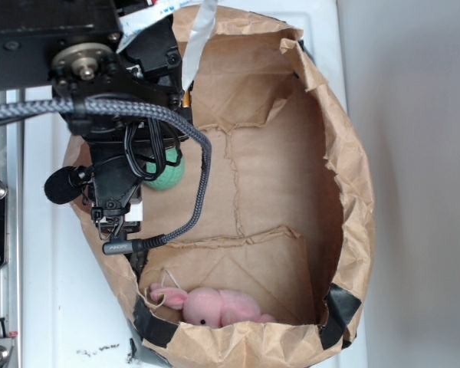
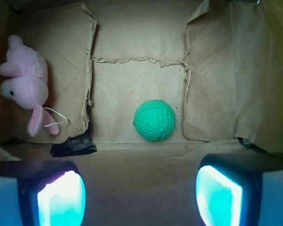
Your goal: Grab the green ball.
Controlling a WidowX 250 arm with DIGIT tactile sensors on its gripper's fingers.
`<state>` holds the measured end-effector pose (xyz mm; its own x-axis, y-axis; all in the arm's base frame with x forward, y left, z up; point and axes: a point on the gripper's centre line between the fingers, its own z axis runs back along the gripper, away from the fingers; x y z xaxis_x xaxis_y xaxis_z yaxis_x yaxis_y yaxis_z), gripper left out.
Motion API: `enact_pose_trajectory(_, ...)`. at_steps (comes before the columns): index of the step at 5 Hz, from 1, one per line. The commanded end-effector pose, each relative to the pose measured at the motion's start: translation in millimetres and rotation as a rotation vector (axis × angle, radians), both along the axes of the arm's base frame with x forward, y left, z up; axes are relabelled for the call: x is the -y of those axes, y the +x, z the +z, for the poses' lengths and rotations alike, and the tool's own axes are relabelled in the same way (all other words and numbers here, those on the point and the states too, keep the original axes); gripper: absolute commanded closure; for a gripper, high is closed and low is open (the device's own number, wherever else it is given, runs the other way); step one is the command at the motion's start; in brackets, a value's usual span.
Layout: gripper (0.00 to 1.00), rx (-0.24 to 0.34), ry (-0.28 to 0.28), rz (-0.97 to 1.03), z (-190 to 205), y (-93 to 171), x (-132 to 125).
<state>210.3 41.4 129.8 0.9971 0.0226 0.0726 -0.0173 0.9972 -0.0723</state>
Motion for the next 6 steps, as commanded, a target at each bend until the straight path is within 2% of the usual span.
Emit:
enact_pose_trajectory(1,0.00,0.042,0.013,0.037,8,1,-7)
enact_pose_trajectory(2,0.00,0.042,0.013,0.037,8,1,-7)
enact_pose_trajectory(3,0.00,0.064,0.028,0.075,-7,28,-9)
enact_pose_trajectory(5,0.00,0.079,0.057,0.090,-23,54,-9)
enact_pose_trajectory(6,0.00,0.089,0.073,0.068,-33,51,-9)
